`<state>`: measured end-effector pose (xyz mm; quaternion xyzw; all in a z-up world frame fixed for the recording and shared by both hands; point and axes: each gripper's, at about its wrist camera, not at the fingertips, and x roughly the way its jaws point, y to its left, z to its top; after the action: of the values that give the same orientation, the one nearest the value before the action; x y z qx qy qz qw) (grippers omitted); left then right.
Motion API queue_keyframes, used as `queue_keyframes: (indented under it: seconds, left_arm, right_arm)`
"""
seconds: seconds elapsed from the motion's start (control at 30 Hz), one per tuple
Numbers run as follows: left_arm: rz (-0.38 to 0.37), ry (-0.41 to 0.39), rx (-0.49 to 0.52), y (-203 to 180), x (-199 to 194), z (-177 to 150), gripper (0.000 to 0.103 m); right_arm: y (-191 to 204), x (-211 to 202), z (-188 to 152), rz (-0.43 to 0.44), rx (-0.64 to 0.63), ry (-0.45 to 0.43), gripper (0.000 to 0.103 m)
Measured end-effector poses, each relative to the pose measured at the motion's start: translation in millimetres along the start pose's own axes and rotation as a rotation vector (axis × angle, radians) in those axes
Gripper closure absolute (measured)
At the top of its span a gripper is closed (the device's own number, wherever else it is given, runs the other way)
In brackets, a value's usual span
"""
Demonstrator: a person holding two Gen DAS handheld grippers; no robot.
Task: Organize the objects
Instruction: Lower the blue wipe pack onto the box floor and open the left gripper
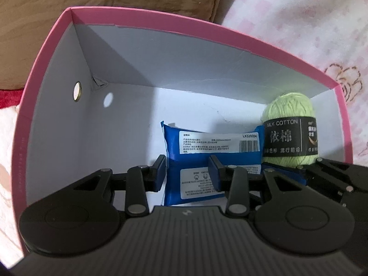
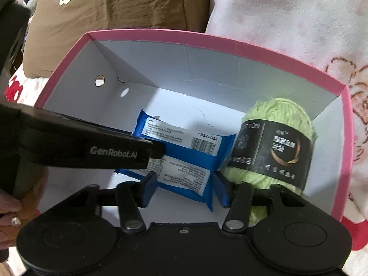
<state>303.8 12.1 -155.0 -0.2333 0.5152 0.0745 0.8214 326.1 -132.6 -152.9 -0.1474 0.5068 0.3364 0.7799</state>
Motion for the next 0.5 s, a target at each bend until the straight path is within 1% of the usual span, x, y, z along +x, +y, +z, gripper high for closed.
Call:
queue_keyframes:
  seconds: [0.07,0.2,0.3,0.37,0.5]
  left_arm:
    - [0.000,0.004,-0.007,-2,0,1,0.065]
    - [0.030,-0.008,-0.010,-5,-1,3,0.064]
    - [0.035,-0.029,-0.002,-5,-8,1,0.062]
    - [0.032,-0.035,0.007,-4,-15,-1,0.062]
    - [0.000,-0.053,0.031,-5,-38,-9,0.062]
  right_arm:
    - [-3,-1,-2,-0.011,-0.003,-0.013,0.053]
    - [-2,-5,-4,-0.030,-0.017,-0.027,0.056]
    - [0,-16,-7,-0.032,-0.027,-0.077,0.053]
    - [-1,-25,-10,-0.018,-0.009,-0.110,0.052]
    - [-4,-40,-20,0.008,0.001,-0.146,0.052]
